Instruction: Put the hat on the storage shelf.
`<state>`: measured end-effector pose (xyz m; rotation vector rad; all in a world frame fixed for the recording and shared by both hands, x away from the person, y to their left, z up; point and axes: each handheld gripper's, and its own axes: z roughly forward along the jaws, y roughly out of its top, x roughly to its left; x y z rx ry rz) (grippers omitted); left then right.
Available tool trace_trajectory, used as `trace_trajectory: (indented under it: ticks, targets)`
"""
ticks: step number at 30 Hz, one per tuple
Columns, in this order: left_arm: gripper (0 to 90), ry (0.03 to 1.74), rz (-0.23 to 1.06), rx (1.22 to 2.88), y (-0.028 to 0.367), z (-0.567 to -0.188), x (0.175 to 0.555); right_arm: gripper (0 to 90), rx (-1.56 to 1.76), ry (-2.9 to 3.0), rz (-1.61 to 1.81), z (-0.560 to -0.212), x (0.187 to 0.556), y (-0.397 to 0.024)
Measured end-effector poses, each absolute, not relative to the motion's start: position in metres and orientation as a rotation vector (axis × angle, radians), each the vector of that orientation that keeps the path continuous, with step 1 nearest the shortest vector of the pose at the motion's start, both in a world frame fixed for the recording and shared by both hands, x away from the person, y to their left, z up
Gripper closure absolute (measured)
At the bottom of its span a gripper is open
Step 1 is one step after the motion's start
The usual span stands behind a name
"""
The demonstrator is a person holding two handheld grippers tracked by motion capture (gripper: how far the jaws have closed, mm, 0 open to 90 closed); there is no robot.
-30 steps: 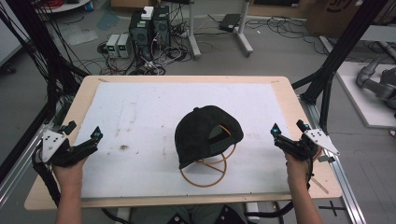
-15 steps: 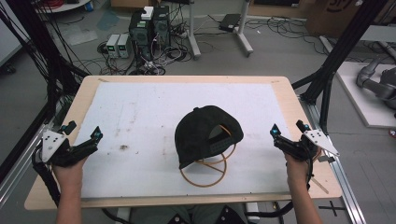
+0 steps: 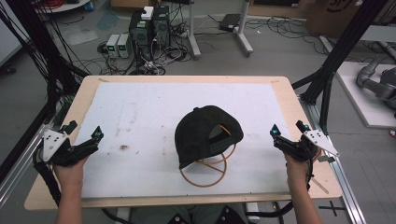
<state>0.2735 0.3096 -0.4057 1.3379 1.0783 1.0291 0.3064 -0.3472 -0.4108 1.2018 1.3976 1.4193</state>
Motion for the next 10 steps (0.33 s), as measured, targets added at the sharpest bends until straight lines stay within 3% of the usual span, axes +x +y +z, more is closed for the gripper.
trace_trajectory:
  ticks: [10]
  targets:
    - [13.9,1.078,1.028,1.34,0.3093,-0.4061,0.274,3.3,1.192,1.399,1.43,-0.4104,0.3062,-0.346]
